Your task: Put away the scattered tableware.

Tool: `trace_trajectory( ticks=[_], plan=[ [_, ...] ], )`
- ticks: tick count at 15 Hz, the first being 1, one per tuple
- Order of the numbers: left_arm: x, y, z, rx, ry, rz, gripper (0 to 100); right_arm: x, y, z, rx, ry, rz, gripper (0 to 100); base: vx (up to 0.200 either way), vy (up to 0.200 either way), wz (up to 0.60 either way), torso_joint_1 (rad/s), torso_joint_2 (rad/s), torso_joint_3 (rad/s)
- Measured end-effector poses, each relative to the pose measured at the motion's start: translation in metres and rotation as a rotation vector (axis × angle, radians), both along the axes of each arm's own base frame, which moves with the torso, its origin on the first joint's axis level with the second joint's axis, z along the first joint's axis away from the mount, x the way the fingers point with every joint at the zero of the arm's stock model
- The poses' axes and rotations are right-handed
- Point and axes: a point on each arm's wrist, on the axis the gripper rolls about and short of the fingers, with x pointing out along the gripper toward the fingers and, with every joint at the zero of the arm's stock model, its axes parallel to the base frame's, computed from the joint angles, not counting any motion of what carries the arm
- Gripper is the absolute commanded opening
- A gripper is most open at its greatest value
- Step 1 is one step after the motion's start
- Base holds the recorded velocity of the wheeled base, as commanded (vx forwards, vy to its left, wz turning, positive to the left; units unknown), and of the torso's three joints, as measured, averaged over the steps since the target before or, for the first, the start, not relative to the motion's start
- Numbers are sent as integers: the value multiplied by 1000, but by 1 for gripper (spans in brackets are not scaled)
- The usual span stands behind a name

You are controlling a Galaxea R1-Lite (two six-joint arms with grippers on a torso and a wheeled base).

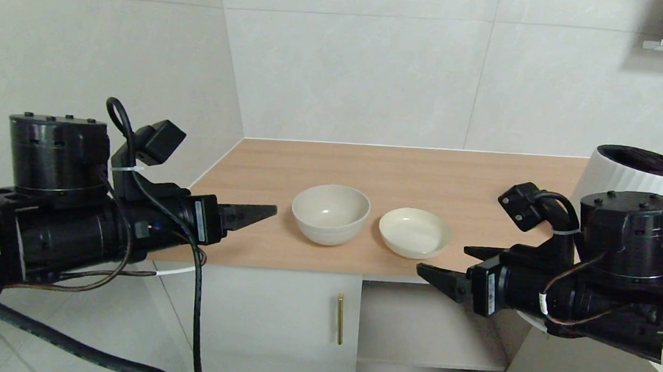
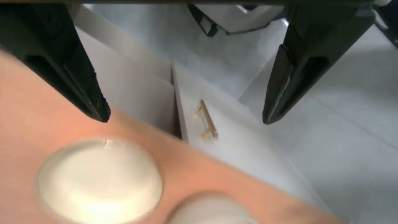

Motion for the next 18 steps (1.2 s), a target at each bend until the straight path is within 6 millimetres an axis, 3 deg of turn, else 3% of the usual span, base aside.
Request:
trace_trajectory(
  ticks=[7, 10, 12, 14, 18],
  plan=[
    [19, -15, -9, -87, 164, 49, 100, 13, 5, -5, 17, 1, -23, 100, 0, 0, 0, 80, -168, -91],
    [32, -25, -18, -80, 196, 146, 100, 19, 6, 0, 8, 181, -90, 100, 0, 0, 0, 0, 0, 0],
    [39, -29, -22, -101, 220, 181, 100, 26, 7, 13, 38, 280, -153, 100, 0, 0, 0, 0, 0, 0],
    [46, -33, -24, -135, 241, 197, 100, 38, 8, 22, 53, 283, -250, 100, 0, 0, 0, 0, 0, 0],
    [60, -39, -27, -208, 280, 237, 100, 65, 15, 14, 48, 312, -408, 100, 0, 0, 0, 0, 0, 0]
  ],
)
